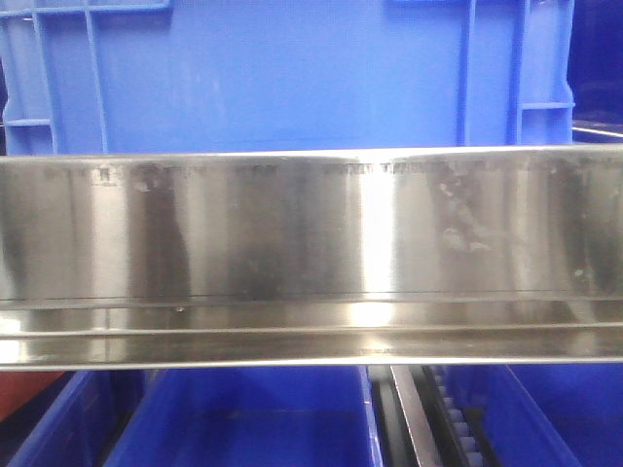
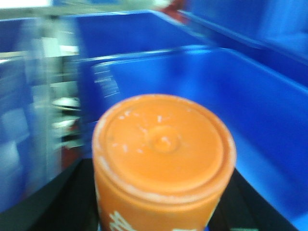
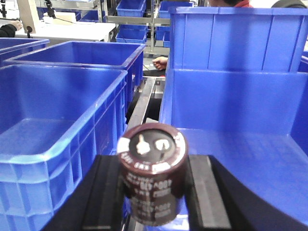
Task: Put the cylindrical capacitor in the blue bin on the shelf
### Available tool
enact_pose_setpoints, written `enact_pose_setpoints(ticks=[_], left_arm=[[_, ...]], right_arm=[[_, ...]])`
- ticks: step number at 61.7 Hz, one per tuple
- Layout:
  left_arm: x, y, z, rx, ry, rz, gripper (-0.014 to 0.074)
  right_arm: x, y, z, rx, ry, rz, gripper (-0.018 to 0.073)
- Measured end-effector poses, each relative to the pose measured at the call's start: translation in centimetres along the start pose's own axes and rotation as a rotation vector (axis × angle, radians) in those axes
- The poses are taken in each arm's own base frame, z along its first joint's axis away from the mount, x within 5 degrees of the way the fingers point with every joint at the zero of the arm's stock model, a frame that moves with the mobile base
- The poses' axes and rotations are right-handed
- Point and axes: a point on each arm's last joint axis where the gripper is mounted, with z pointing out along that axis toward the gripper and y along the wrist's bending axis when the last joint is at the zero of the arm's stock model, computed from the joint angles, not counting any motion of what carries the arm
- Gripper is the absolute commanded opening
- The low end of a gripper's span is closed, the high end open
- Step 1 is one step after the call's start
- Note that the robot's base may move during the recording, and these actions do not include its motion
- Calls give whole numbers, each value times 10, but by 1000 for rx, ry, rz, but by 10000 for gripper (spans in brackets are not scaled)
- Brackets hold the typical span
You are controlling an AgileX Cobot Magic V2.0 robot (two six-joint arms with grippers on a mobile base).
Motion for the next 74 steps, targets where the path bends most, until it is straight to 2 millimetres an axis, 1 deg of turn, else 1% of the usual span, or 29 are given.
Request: enact_pose_setpoints(ticks=[5, 8, 11, 14, 17, 20, 22, 25, 28, 30, 34, 36, 39, 42, 45, 47, 53, 54, 58, 61, 69, 74], left_arm=[[-13, -11, 22, 68, 23, 28, -111], [-19, -19, 42, 106, 55, 43, -111], [-24, -29, 55, 143, 71, 63, -111], [-27, -37, 69, 172, 92, 84, -111], [-27, -46, 89, 199, 128, 109, -111], [-28, -56, 103, 222, 152, 134, -111], [-26, -61, 113, 230, 172, 150, -111], [-22, -69, 134, 239, 207, 178, -111], [-18, -76, 148, 246, 232, 199, -111], [-16, -78, 157, 243, 244, 212, -111], [-6, -81, 181, 237, 288, 228, -104], [-2, -82, 189, 232, 303, 234, -87], [6, -82, 201, 228, 335, 240, -25], [13, -83, 209, 227, 361, 244, 47], [20, -83, 217, 227, 392, 247, 137], [23, -83, 220, 226, 407, 250, 219], [28, -84, 225, 227, 430, 250, 409], [29, -84, 226, 227, 432, 251, 453], [29, -84, 226, 227, 432, 251, 553], [28, -84, 226, 227, 430, 250, 610], [26, -84, 225, 229, 420, 245, 594], [21, -84, 218, 229, 408, 245, 562]], right_arm=[[-1, 1, 0, -7, -6, 7, -153], [-1, 1, 0, -10, -6, 11, -153], [-1, 1, 0, -13, -6, 14, -153], [-1, 1, 0, -15, -6, 16, -153], [-1, 1, 0, -15, -6, 16, -153], [-1, 1, 0, -16, -6, 17, -153], [-1, 1, 0, -16, -6, 17, -153], [-1, 1, 0, -16, -6, 17, -153], [-1, 1, 0, -16, -8, 18, -153], [-1, 1, 0, -16, -8, 18, -153], [-1, 1, 0, -16, -8, 18, -153], [-1, 1, 0, -16, -8, 18, -153], [-1, 2, 0, -17, -8, 19, -153], [-1, 2, 0, -17, -8, 19, -153], [-1, 2, 0, -17, -10, 19, -153], [-1, 2, 0, -17, -12, 19, -153], [-1, 2, 0, -17, -12, 19, -153], [-1, 2, 0, -17, -12, 19, -153], [-1, 2, 0, -17, -12, 19, -153], [-1, 2, 0, -17, -12, 19, -153], [-1, 2, 0, -17, -14, 19, -153], [-1, 2, 0, -17, -14, 19, -153]])
